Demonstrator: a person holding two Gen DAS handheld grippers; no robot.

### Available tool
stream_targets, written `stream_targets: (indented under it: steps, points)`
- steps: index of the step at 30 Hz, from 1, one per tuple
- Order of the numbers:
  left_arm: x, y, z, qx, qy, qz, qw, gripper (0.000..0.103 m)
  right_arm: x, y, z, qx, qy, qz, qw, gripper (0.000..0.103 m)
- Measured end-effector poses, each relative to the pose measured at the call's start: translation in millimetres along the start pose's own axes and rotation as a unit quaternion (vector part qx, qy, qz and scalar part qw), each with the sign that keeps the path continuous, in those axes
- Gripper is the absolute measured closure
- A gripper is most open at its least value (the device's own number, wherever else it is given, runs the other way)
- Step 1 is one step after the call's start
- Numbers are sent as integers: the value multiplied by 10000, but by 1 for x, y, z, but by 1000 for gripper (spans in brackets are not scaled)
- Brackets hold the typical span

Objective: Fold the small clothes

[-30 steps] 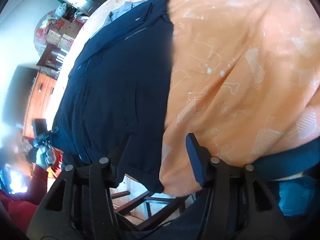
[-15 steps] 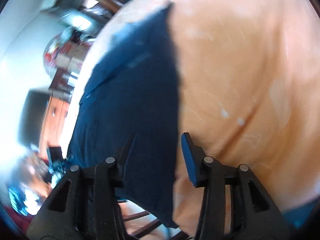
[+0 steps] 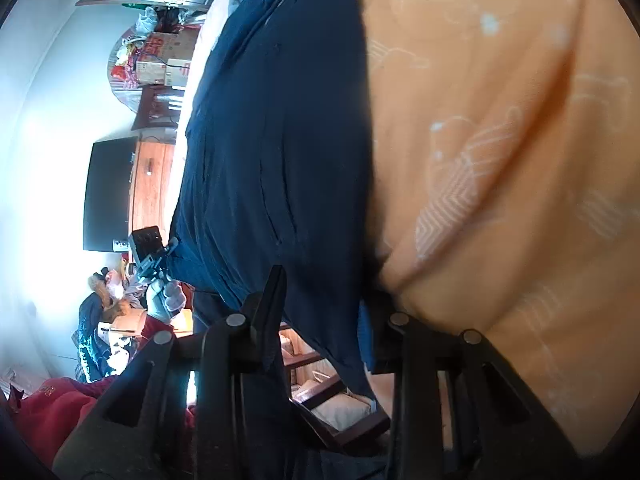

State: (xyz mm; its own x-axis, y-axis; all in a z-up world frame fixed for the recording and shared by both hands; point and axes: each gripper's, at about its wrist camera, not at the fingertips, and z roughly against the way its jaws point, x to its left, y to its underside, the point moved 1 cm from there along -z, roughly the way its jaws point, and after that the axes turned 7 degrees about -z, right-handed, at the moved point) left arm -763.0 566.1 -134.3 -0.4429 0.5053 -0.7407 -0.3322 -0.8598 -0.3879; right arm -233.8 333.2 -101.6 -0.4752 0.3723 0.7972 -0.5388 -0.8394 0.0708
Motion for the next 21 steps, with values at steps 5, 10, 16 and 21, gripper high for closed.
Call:
stream_targets:
  steps: [5,10,16,21]
  points:
    - [-5,-3,-6,191,-172,-135,9996,81,14,12,-1,-200,84,253,9994,72]
    - [-16,-4,10,-308,150,-36,9994,92,36,22,34,-878,-568,289,9941,100]
    - [-44,-27,44,-1234,811,-132,9889,93,78,16,70,-1540,-1225,474,9793,101]
    - [-69,-65,59,-1611,926,-394,9818,93,118,-2,86,-1779,-1355,796,9714,101]
